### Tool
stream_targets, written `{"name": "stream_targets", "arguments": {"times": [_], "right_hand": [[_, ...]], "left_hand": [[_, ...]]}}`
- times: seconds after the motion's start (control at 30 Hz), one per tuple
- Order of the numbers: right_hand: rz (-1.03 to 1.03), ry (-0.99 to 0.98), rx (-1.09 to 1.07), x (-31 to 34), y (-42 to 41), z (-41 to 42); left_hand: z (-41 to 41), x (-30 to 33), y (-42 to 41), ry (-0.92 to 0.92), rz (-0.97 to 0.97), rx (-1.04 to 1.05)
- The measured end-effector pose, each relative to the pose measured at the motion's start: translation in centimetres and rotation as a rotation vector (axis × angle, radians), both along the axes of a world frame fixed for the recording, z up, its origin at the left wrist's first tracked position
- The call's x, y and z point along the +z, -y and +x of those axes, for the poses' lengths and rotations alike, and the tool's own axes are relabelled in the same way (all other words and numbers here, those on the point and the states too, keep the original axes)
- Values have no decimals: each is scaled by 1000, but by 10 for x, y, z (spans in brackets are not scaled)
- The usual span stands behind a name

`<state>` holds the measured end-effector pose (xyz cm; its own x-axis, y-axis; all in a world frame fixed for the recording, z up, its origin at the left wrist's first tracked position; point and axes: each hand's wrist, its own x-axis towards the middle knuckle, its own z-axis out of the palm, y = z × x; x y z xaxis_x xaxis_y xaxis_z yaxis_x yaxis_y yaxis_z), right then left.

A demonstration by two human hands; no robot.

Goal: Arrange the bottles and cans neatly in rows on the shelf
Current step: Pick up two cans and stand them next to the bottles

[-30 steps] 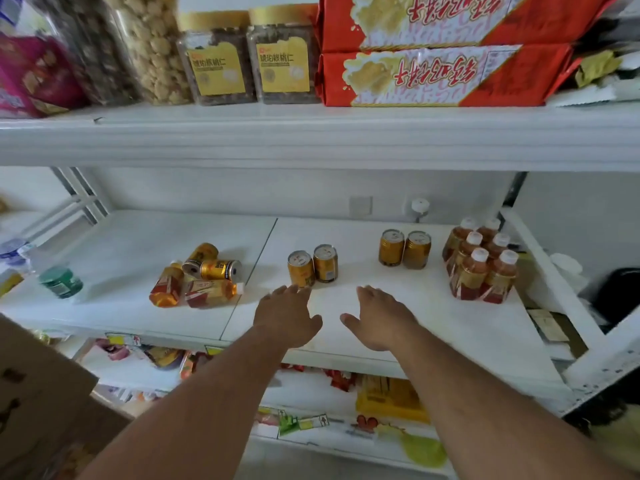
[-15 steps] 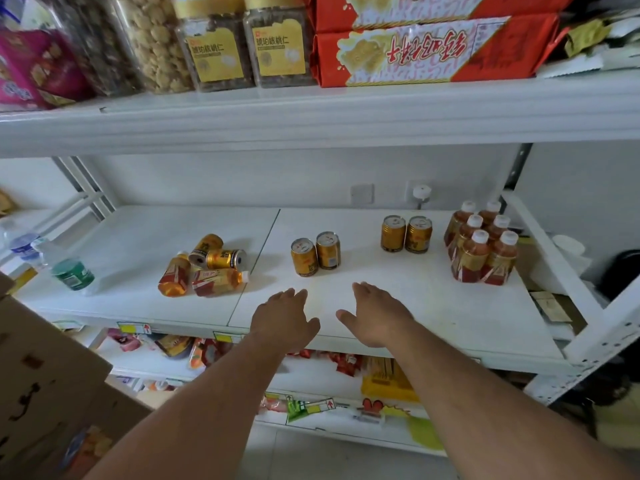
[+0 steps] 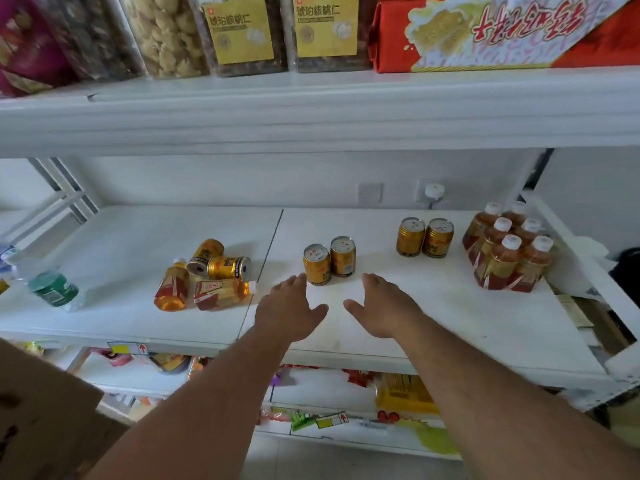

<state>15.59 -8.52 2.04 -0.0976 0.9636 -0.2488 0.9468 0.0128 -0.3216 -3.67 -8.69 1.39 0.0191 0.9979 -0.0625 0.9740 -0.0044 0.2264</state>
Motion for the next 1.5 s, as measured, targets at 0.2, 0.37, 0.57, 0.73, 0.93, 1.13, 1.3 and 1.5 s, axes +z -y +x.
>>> {"name": "stream_targets", "arguments": {"times": [0.2,0.37,0.57,0.73,0.93,1.13,1.3,1.5], "right_hand": [[37,-24,-85,-7,-33,-23],[54,-79,-131,-16,-53,-33],[74,-287,-249,-27,-90,-34],[61,-471,-333,-40,-121,-34],[79,-634,-375,-57,-136,-31],[170,-663,-407,-60,-135,-30],[201,-689,-424,-47,-119,-25],[219,-695,-465,-19,-80,-17]], "left_hand": [[-17,-12,-52,189,20,10],[-22,-26,-83,334,9,-14],[-12,-40,-114,659,-89,53],[-8,-54,-133,681,-69,66],[-8,-63,-141,696,-5,52],[-14,-57,-139,701,8,34],[-20,-37,-123,693,15,-3],[-16,-11,-101,733,-17,-58]]}}
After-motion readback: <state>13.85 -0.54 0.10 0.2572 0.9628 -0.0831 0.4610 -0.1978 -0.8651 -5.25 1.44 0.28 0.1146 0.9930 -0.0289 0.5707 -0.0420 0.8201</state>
